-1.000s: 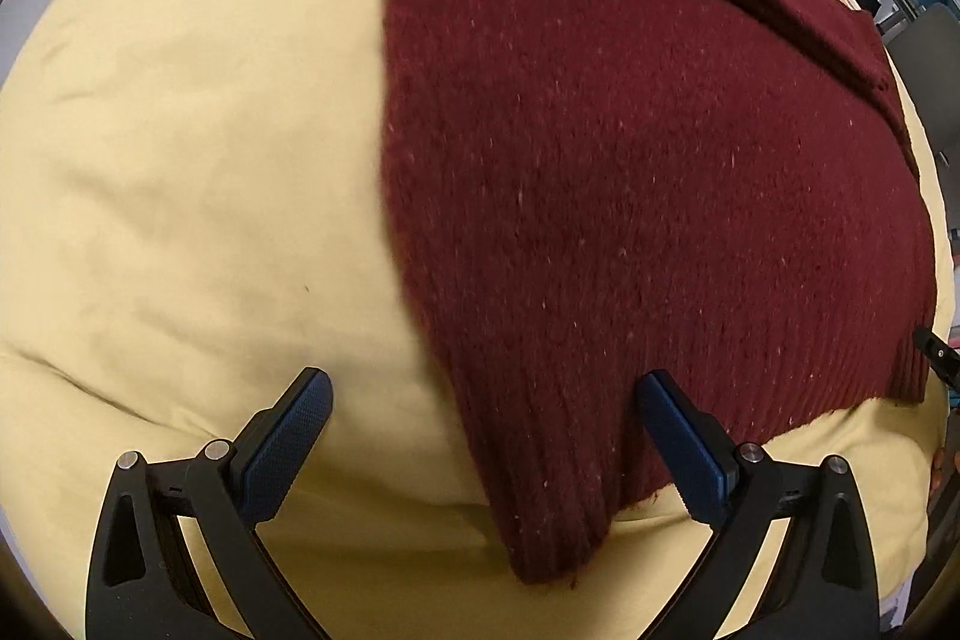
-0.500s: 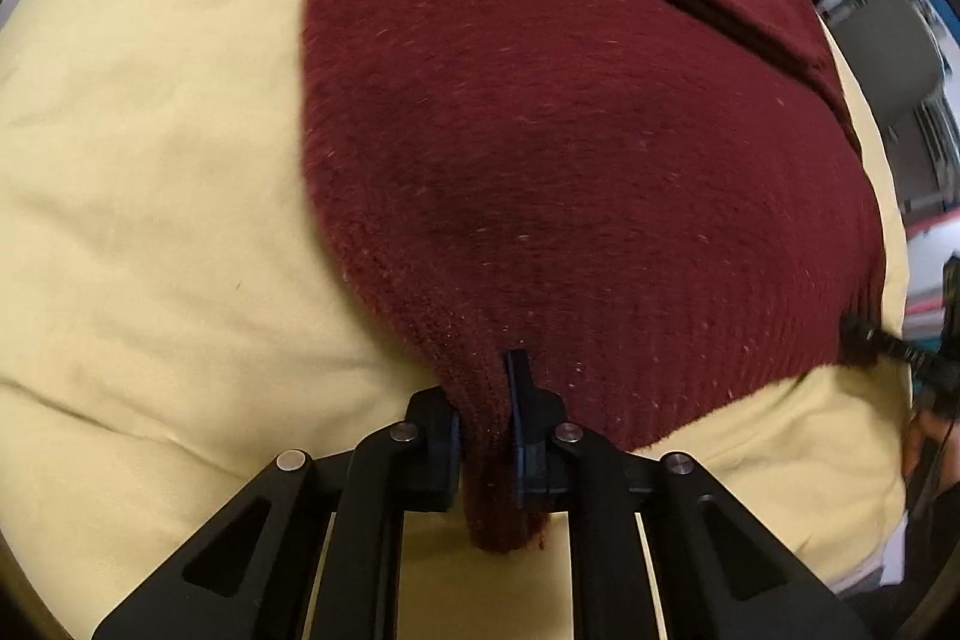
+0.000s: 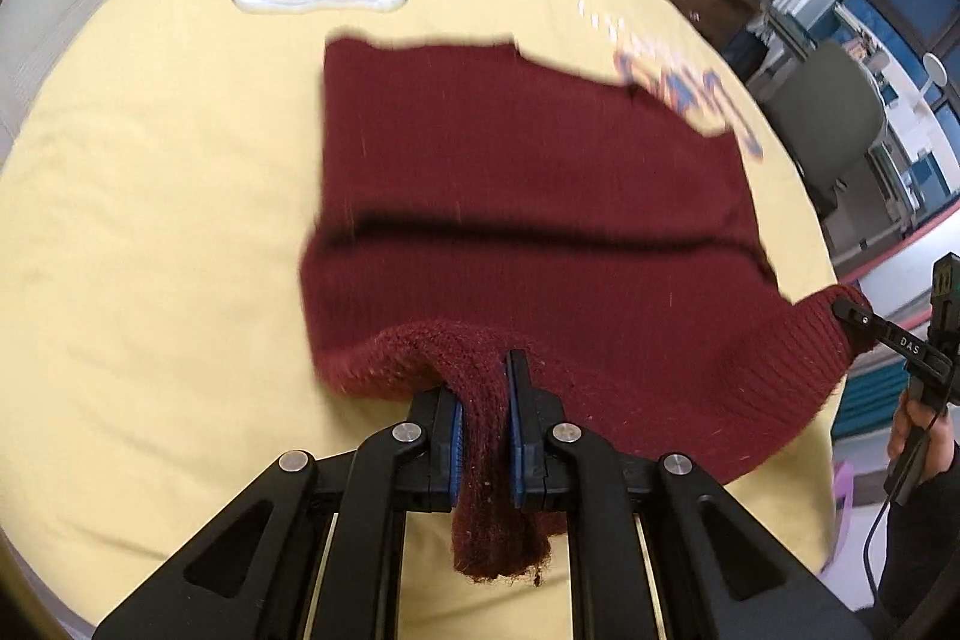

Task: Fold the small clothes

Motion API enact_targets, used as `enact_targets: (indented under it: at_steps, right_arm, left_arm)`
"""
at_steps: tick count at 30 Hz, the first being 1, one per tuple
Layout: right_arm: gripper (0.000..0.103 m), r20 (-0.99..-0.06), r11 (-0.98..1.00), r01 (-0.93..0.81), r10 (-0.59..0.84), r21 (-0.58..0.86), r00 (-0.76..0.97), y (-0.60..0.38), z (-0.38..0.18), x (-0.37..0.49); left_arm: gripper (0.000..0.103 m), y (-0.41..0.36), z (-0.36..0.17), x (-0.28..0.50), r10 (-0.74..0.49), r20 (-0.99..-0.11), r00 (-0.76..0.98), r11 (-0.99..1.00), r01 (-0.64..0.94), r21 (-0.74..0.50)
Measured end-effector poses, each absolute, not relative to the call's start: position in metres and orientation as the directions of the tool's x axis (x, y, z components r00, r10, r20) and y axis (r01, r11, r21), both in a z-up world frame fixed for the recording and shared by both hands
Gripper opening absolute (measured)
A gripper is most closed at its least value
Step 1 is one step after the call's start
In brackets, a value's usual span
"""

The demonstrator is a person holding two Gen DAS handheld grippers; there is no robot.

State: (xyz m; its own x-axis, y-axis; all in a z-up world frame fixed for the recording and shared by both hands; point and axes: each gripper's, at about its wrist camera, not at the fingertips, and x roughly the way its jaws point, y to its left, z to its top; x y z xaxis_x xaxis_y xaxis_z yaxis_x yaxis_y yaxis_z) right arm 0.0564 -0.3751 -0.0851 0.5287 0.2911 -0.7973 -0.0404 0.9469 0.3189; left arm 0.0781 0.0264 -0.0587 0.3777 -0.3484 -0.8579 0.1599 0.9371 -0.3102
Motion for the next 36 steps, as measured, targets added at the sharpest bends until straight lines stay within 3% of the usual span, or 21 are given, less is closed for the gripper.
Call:
enact_targets:
  at_steps: [6, 13, 19, 28, 30, 32, 34, 36]
  right_arm:
    - [0.011, -0.761, 0.955, -0.059, 0.268, 0.291, 0.591, -0.355, -0.055, 0.129]
    - [0.011, -0.774, 0.969, -0.023, 0.211, 0.247, 0.597, -0.357, -0.047, 0.203]
    - [0.011, -0.853, 0.982, 0.024, 0.150, 0.187, 0.501, -0.348, -0.088, 0.255]
    - [0.014, -0.912, 0.987, 0.061, 0.112, 0.148, 0.395, -0.345, -0.139, 0.275]
    - [0.026, -0.912, 0.991, 0.071, 0.073, 0.111, 0.405, -0.343, -0.139, 0.274]
    - [0.056, -0.907, 0.992, 0.076, 0.055, 0.096, 0.418, -0.343, -0.137, 0.272]
    - [0.072, -0.895, 0.991, 0.085, 0.057, 0.105, 0.443, -0.344, -0.133, 0.268]
    - [0.079, -0.877, 0.991, 0.084, 0.050, 0.102, 0.477, -0.344, -0.124, 0.262]
  left_arm:
    - [0.009, 0.052, -0.027, 0.120, -0.316, -0.836, 0.448, 0.949, 0.158, -0.274]
    - [0.010, 0.064, -0.028, 0.177, -0.255, -0.831, 0.495, 0.967, 0.114, -0.229]
    - [0.010, 0.059, -0.060, 0.237, -0.194, -0.869, 0.455, 0.981, 0.069, -0.183]
    - [0.011, 0.042, -0.104, 0.259, -0.039, -0.906, 0.421, 0.999, 0.022, -0.032]
    - [0.012, 0.037, -0.109, 0.258, -0.001, -0.908, 0.419, 0.999, 0.030, 0.012]
    - [0.014, 0.033, -0.114, 0.259, 0.041, -0.915, 0.400, 0.998, 0.035, 0.060]
    - [0.016, 0.032, -0.115, 0.259, 0.053, -0.921, 0.386, 0.997, 0.030, 0.069]
    - [0.022, 0.035, -0.111, 0.258, 0.038, -0.922, 0.385, 0.999, 0.010, 0.045]
